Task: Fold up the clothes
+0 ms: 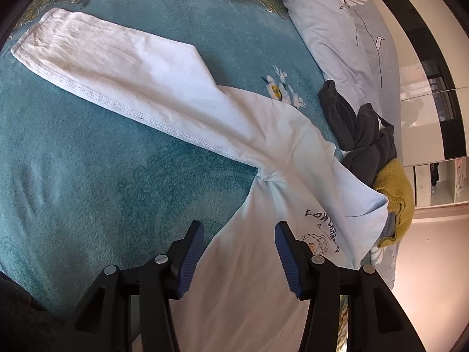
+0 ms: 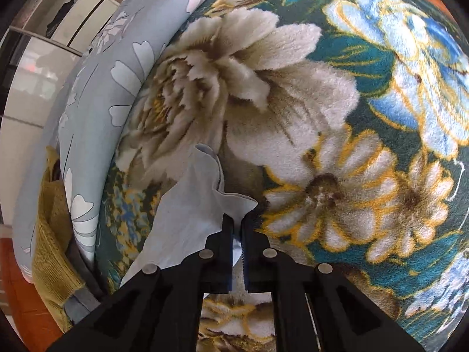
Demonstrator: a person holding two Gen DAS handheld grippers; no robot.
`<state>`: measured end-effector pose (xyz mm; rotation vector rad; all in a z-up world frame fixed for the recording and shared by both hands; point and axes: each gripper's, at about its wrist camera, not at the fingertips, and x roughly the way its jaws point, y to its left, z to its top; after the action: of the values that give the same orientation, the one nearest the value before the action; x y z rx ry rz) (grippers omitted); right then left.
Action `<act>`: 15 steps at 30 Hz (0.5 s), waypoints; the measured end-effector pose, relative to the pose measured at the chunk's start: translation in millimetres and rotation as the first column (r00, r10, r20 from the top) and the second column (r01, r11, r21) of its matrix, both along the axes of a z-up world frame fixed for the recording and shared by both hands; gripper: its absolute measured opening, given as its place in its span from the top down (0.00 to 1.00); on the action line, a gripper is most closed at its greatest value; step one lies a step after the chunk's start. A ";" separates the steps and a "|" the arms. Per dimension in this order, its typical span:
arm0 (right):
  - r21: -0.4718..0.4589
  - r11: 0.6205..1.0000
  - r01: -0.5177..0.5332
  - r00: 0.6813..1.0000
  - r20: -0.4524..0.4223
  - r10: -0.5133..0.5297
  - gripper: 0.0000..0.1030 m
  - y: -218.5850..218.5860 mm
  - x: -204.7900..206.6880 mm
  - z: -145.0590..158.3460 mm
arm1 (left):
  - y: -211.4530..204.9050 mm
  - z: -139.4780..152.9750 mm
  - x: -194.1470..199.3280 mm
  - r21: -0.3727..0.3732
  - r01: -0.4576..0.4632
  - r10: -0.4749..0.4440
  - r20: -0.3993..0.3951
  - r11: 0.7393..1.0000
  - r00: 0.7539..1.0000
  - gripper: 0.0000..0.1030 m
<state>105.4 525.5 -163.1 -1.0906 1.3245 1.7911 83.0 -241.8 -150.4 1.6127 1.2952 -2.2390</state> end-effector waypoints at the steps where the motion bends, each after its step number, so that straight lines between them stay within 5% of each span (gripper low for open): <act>1: 0.013 1.000 -0.019 1.000 -0.018 0.020 0.96 -2.9 -3.3 7.2 | -0.7 -0.3 0.1 0.004 -0.005 0.005 -0.001 1.000 1.000 0.47; 4: 0.071 0.991 -0.113 0.989 -0.090 0.119 0.97 -17.3 -19.4 41.1 | 0.1 -2.2 -1.4 0.012 -0.001 0.001 0.001 1.000 1.000 0.47; 7: 0.170 0.953 -0.251 0.938 -0.200 0.282 0.97 -48.7 -43.5 96.4 | -0.9 -2.0 -1.3 0.021 -0.005 0.005 -0.008 1.000 1.000 0.47; 11: 0.255 0.880 -0.401 0.787 -0.394 0.474 0.97 -122.0 -70.6 170.6 | -4.2 0.5 0.5 0.034 -0.019 0.020 -0.032 0.999 0.999 0.47; 15: 0.321 0.751 -0.577 0.611 -0.440 0.658 0.97 -227.1 -100.4 193.6 | -7.6 3.1 2.3 0.047 -0.033 0.036 -0.056 0.998 0.998 0.47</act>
<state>5.0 298.3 30.5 -1.0894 1.1293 2.8441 85.3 -249.3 -147.3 1.5399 1.3876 -2.2666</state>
